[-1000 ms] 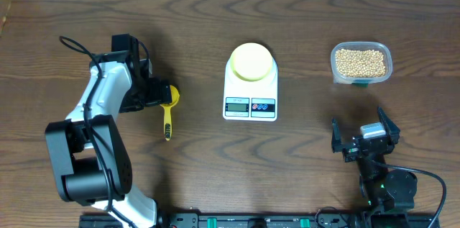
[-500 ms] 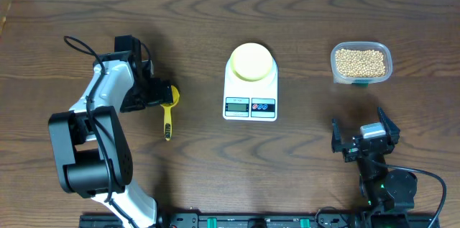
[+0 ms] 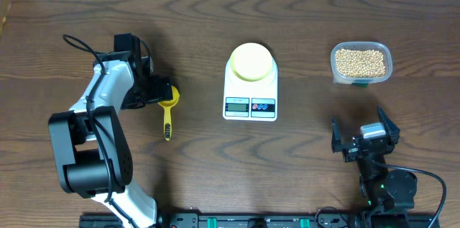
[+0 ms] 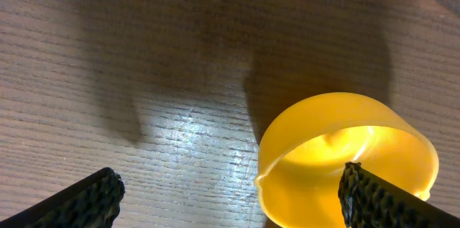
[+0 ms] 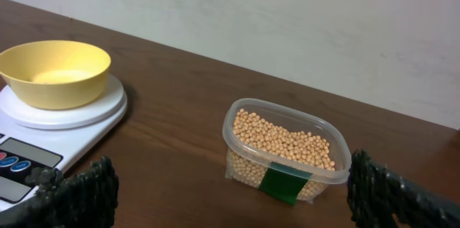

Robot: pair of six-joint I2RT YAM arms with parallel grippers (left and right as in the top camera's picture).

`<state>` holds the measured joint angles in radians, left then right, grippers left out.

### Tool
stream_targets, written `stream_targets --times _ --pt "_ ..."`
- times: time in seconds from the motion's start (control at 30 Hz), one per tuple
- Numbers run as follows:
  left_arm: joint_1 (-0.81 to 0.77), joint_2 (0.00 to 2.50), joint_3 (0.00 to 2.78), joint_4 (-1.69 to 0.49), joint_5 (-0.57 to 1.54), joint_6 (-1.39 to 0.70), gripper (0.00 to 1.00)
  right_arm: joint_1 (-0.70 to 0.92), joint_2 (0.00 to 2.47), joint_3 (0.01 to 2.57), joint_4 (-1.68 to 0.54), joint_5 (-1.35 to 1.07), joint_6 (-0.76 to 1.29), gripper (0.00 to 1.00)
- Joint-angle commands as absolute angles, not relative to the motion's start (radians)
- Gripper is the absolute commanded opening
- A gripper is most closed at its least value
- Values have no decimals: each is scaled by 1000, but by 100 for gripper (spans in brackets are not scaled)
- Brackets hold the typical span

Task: Scoop item into bowl and weigh 50g on scale
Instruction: 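Close the left gripper on the scoop's bowl rim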

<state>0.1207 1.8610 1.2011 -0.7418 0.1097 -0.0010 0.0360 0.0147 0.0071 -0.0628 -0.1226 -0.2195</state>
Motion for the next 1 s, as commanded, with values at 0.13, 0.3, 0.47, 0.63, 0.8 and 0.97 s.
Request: stream_targets --times 0.13,0.3,0.47,0.63,0.8,0.97 --pt "120 1875 1193 -739 115 7 98 44 6 6 -67 -118 -225 99" --pt "120 1875 1192 -745 115 7 98 44 6 6 -67 -118 -225 99" --pt "120 1875 1176 -743 115 7 97 44 6 6 -67 -118 -225 99" --pt "120 1875 1159 -735 115 7 98 44 6 6 -67 -118 -225 99" --pt "120 1875 1146 -716 115 7 97 44 6 6 -67 -118 -225 99" --pt "120 1875 1140 -715 115 7 98 44 6 6 -67 -118 -225 99"
